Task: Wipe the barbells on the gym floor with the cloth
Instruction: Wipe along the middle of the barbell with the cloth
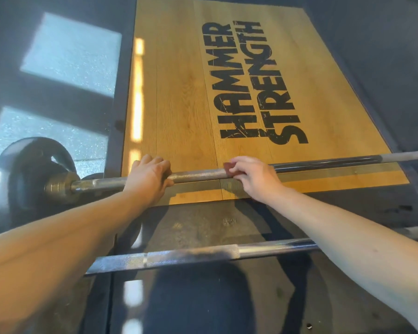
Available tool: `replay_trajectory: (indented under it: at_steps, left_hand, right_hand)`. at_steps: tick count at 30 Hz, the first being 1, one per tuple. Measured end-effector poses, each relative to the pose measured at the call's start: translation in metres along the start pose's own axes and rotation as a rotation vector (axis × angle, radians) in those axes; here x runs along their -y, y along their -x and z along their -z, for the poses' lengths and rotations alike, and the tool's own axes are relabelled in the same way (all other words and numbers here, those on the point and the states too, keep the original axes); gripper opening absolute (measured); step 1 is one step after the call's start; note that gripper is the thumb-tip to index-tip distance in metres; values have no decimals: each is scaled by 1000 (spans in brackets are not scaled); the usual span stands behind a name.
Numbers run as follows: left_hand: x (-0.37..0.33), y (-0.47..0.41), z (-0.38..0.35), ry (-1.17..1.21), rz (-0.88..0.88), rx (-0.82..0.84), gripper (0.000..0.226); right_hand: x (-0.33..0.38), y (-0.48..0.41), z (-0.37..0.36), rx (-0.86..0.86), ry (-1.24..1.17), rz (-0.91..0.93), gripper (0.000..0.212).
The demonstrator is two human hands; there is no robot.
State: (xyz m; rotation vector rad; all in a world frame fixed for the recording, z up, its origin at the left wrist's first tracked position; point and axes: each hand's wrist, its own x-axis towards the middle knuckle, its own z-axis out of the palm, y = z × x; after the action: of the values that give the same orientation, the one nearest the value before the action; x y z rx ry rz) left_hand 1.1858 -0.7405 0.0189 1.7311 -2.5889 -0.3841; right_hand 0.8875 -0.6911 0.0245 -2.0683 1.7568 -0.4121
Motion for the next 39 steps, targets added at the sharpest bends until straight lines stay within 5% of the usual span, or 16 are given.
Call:
replay_trajectory:
  at_steps: [9,13,17,20,25,29,34,39]
  left_hand:
    - [8,5,-5,15,19,-56,20]
    - [7,1,5,-6,10,0,22]
    - [-1,-3,2,-15,-26,18,23]
    - [1,-3,-1,-15,-39,6,23]
    - [14,0,-2,1,-55,-16,23]
    - [17,-3,1,-9,-58,19,28]
    - [21,-1,12,-26,-113,91,43]
    - [72,29,22,-123,0,25,39]
  right_hand:
    - [72,-22,-61,-95,-96,95,11]
    - [38,-12,-42,-56,-64,166,23]
    - [-27,24,-3,-154,-19,-127,25]
    - [-9,19,-13,-228,-62,-235,26]
    - [81,-20,-72,-139,-148,-90,21]
    - [64,-14,-50,-45,-125,-8,30]
    - [4,20,-17,-181,-142,-229,25]
    - [31,14,-33,-271,-212,-300,31]
